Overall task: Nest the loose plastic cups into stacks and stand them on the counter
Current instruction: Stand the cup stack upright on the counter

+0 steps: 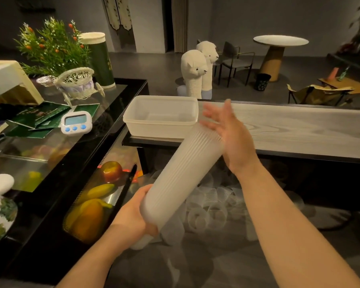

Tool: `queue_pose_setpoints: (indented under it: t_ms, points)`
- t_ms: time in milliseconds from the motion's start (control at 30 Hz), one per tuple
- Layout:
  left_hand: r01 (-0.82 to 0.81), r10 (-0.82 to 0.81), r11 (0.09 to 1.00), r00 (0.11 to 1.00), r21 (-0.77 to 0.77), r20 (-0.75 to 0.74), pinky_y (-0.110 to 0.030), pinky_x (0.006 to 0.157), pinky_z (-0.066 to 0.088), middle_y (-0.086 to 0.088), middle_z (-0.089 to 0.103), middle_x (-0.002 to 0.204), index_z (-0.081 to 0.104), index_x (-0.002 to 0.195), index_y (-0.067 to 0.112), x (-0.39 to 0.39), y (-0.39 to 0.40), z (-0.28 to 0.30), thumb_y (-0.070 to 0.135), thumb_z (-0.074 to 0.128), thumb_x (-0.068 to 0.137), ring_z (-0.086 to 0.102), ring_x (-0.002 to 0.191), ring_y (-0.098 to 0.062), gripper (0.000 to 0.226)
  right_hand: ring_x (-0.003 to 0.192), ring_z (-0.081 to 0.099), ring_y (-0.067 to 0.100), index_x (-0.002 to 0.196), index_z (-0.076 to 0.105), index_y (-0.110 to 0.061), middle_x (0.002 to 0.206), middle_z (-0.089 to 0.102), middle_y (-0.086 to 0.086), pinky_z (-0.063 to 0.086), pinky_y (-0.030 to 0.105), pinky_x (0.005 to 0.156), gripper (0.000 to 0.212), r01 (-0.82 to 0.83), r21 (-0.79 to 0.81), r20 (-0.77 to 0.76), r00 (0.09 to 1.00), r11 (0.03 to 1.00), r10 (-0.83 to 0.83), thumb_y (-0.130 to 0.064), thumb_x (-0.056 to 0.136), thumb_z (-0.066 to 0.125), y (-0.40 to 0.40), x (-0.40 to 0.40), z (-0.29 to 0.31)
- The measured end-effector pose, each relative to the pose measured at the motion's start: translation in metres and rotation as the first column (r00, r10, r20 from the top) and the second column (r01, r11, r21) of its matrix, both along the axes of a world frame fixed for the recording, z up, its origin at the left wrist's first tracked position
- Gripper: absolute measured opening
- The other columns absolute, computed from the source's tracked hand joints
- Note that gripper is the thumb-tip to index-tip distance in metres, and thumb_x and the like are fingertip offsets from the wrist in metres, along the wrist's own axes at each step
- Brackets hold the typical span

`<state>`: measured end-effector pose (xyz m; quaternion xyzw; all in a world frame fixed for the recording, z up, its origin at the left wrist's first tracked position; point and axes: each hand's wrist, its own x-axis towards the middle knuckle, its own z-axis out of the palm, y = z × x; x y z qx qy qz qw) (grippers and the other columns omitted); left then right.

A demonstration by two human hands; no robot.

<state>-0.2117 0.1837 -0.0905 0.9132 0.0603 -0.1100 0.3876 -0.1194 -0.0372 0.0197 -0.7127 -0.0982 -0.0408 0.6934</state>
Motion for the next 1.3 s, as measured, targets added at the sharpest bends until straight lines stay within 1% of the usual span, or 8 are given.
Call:
queue_pose_setpoints:
  t_ms: [100,233,333,467,533,700,867,1300]
  points:
    - [0.009,-0.005,0.996,0.999,-0.084,0.048,-0.039,0.095,0.048,0.028,0.038,0.110,0.022,0.127,0.051,0.010,-0.006,0.011,0.014,0.091,0.058,0.042,0.108,-0.008,0.104,0.109,0.064,0.017,0.128,0.056,-0.033,0.119,0.066,-0.002,0.050,0.042,0.096,0.062,0.087,0.316,-0.088,0.994,0.945,-0.062,-0.071,0.079,0.054,-0.006,-0.011,-0.017]
    - [0.051,-0.016,0.972,0.988,-0.229,0.154,-0.020,0.075,0.048,0.022,0.047,0.115,0.026,0.126,0.054,0.027,-0.022,0.033,0.016,0.090,0.058,0.051,0.104,-0.006,0.101,0.112,0.062,0.015,0.140,0.029,-0.038,0.123,0.059,-0.007,0.056,0.039,0.090,0.095,-0.205,-0.007,-0.191,0.961,0.979,0.199,-0.043,0.063,0.086,0.020,-0.043,-0.052]
    - [0.109,-0.053,0.960,0.975,-0.259,0.214,-0.011,0.064,0.046,0.023,0.051,0.112,0.025,0.128,0.054,0.039,-0.042,0.047,0.015,0.088,0.061,0.054,0.097,0.002,0.100,0.107,0.058,0.011,0.122,0.027,-0.046,0.115,0.054,-0.013,0.058,0.037,0.083,0.092,-0.034,-0.139,-0.162,0.987,0.990,0.012,-0.032,0.057,0.091,0.025,-0.041,-0.056]
    - [0.158,-0.075,0.930,0.966,-0.332,0.249,-0.025,0.094,0.051,0.023,0.048,0.136,0.014,0.144,0.059,0.053,-0.048,0.057,0.030,0.089,0.066,0.051,0.122,-0.001,0.112,0.105,0.061,0.008,0.118,0.036,-0.046,0.114,0.058,-0.013,0.057,0.036,0.083,0.089,0.049,-0.077,-0.031,0.998,0.996,-0.052,-0.023,0.054,0.093,0.000,-0.017,-0.025]
    - [0.128,-0.053,0.955,0.961,-0.267,0.273,-0.033,0.104,0.040,0.021,0.039,0.147,0.007,0.147,0.057,0.058,-0.042,0.061,0.041,0.087,0.067,0.039,0.133,-0.002,0.114,0.106,0.058,0.006,0.128,0.029,-0.038,0.118,0.053,-0.014,0.054,0.030,0.083,0.093,0.124,-0.122,0.050,0.992,0.985,-0.119,-0.020,0.061,0.090,-0.016,-0.001,0.003]
    - [-0.056,0.088,0.986,0.975,-0.158,0.205,-0.038,0.104,0.044,0.008,0.042,0.149,0.024,0.148,0.045,0.060,-0.002,0.041,0.043,0.082,0.074,0.042,0.135,-0.013,0.094,0.117,0.051,0.013,0.135,0.018,-0.029,0.125,0.045,-0.009,0.051,0.045,0.098,0.096,0.312,-0.185,0.160,0.945,0.932,-0.285,-0.030,0.067,0.086,-0.047,0.064,0.047]
    - [-0.106,0.104,0.994,0.993,0.020,0.062,-0.033,0.103,0.043,0.005,0.047,0.146,0.036,0.146,0.035,0.046,0.031,0.006,0.043,0.081,0.076,0.046,0.132,-0.016,0.084,0.114,0.043,0.010,0.142,0.014,-0.023,0.127,0.040,-0.007,0.041,0.031,0.096,0.097,0.390,-0.369,0.211,0.919,0.844,-0.332,-0.029,0.074,0.083,-0.040,0.123,0.046]
    - [0.062,0.109,0.895,0.930,0.443,-0.351,-0.034,0.094,0.052,-0.006,0.053,0.127,0.046,0.139,0.021,0.025,0.058,-0.045,0.051,0.081,0.063,0.056,0.116,-0.023,0.088,0.134,0.041,0.027,0.153,-0.007,-0.033,0.151,0.035,0.004,0.035,0.051,0.109,0.116,0.329,-0.452,0.103,0.942,0.829,-0.318,-0.043,0.076,0.079,-0.031,0.160,0.004]
